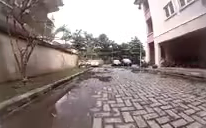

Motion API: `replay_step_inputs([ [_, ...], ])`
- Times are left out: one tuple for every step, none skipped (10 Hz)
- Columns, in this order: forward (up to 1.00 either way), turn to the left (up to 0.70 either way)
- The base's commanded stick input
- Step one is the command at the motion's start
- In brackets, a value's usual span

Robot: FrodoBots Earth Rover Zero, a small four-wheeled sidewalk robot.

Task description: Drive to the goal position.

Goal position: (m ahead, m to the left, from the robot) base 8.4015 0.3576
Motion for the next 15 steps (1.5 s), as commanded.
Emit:
replay_step_inputs([
  [0.5, 0.0],
  [0.5, -0.12],
  [0.5, -0.49],
  [0.5, -0.27],
  [0.5, -0.12],
  [0.5, 0.0],
  [0.5, 0.0],
  [0.5, 0.0],
  [0.5, 0.0],
  [0.5, 0.0],
  [0.5, 0.0],
  [0.5, 0.0],
  [0.5, 0.0],
  [0.5, 0.0],
  [0.5, 0.0],
])
